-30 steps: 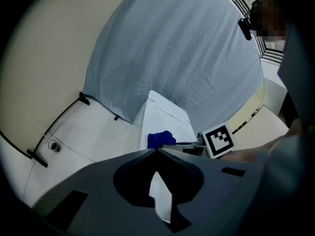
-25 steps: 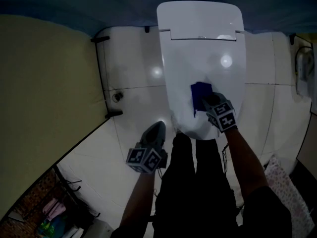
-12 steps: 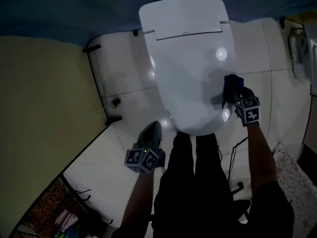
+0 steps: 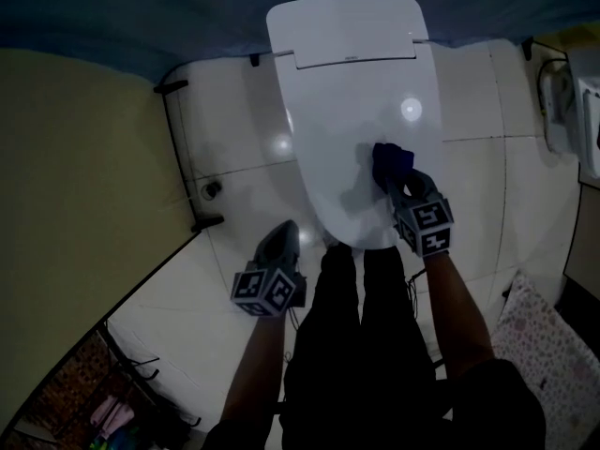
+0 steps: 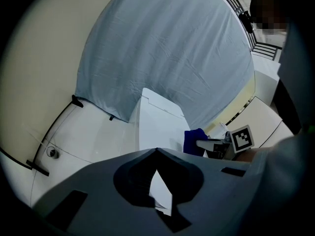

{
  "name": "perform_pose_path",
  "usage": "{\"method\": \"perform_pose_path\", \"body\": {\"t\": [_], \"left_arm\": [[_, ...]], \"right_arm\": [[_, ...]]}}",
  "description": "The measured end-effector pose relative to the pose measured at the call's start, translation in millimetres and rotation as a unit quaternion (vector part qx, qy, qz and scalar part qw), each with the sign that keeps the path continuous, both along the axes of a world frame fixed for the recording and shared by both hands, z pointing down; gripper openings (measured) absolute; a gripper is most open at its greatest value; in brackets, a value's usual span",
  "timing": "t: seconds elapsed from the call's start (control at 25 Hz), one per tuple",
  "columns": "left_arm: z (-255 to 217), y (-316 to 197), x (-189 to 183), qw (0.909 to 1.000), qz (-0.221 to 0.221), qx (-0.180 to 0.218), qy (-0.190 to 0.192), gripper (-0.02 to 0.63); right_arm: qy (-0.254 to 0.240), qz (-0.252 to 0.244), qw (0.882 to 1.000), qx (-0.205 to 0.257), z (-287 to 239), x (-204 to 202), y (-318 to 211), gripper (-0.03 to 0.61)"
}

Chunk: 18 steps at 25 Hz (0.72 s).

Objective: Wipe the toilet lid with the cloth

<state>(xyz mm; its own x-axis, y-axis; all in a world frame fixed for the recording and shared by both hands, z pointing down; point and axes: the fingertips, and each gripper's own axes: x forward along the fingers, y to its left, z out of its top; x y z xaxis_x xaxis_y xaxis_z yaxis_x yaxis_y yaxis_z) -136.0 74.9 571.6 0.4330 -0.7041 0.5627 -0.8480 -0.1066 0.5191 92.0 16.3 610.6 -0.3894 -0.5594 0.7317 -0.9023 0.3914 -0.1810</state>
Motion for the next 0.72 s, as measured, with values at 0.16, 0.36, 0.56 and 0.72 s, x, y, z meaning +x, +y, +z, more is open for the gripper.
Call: {"method": "perform_pose_path", "body": {"t": [0.16,0.36,0.56,0.72], "left_arm": [[2,-22,4,0.9996,0.003,-0.002,-0.03,-0.003],[16,-45,-3,0.9969,-0.026,-0.033,-0.066,-0.003],[52,-35,8,0.993,-0.036,-0.084,-0.076,-0.003],[67,-14,22,0.9908,-0.026,-0.109,-0.076,-0.003]], "right_arm": [[-0.078,-0.052,0.995,-0.017,-9,-74,23,0.061],[-0.139,-0.127,0.979,-0.077,11,-148,64,0.061],[-0.102,-0.133,0.978,-0.127,63,-151,81,0.061],[-0.047,-0.134,0.983,-0.12,82,-107,95,0.061]]}}
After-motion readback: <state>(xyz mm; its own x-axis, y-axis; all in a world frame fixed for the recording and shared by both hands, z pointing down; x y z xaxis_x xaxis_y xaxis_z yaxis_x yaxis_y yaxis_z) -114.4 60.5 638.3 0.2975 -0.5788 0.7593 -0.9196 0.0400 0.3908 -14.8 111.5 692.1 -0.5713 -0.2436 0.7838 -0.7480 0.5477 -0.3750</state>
